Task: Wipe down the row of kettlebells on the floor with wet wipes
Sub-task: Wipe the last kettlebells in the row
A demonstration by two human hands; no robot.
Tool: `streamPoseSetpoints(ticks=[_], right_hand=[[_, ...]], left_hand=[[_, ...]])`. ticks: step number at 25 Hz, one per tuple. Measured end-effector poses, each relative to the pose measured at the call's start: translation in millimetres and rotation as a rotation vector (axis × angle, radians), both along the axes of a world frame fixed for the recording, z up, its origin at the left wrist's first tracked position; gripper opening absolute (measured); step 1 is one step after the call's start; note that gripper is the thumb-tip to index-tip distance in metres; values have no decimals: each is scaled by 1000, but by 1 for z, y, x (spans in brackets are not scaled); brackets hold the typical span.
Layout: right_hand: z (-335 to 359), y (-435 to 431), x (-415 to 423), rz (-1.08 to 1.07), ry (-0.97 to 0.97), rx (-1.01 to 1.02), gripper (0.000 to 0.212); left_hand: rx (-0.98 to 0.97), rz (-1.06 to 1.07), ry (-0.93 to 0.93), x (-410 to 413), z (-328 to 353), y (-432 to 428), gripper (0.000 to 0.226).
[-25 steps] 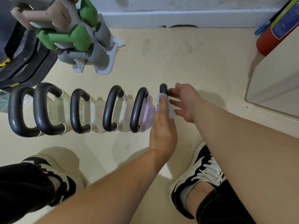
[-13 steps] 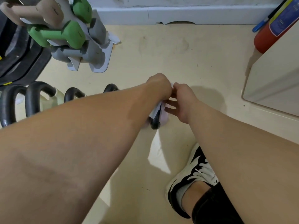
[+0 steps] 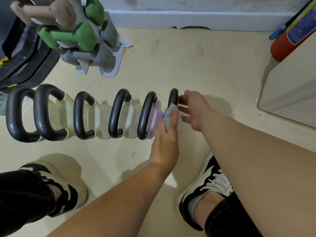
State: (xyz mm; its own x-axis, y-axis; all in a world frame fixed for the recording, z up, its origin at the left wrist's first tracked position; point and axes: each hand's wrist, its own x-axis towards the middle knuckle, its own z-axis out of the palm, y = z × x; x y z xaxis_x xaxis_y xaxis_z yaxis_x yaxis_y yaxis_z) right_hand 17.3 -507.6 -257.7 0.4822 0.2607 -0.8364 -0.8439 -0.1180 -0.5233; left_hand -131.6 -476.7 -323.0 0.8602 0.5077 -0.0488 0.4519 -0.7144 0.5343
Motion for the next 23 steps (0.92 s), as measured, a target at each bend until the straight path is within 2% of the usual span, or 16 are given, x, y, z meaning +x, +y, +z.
streamPoseSetpoints(ticks=[1,2,3,4,6,7,8,9,10,11,12,14,16,18,20,23], right_hand=[[-1,-1,1,6,-3,2,32],[-3,-1,1,11,-4,6,33],[-4,-2,2,16,-6,9,34],[-5,-2,2,18,-8,10,34],[-6,-3,3,13,0,10,36],[-6,-3,3,8,8,10,36],[-5,-2,3,5,9,13,35],[-4,-1,3,3,4,15,32],[-3,-1,3,-5,1,15,28],[-3,0,4,-15,6,9,24],[-3,-1,3,-22,17,-7,23],[-3,-1,2,-17,28,-23,24],[-3,-3,2,-45,42,-17,26],[-4,-3,1,-42,30,-5,33],[-4,-2,0,-24,16,2,43],[-6,-2,-3,-28,14,-20,45]], left_hand=[[170,-96,18,1,1,8,96],[254,-196,51,10,4,19,93],[142,-218,78,22,12,27,87],[-215,-99,91,37,26,32,78],[-923,415,48,71,50,34,46],[-1013,559,84,88,56,36,36],[-898,526,156,105,60,41,36],[-695,405,242,122,57,47,27],[-556,369,307,138,56,51,19],[-484,319,390,148,61,54,19],[-379,212,547,157,58,56,21],[-416,184,619,168,51,65,29],[-427,171,497,159,49,66,33],[-269,118,268,125,50,53,43],[-224,76,63,81,42,33,58],[-192,50,-51,28,24,13,74]])
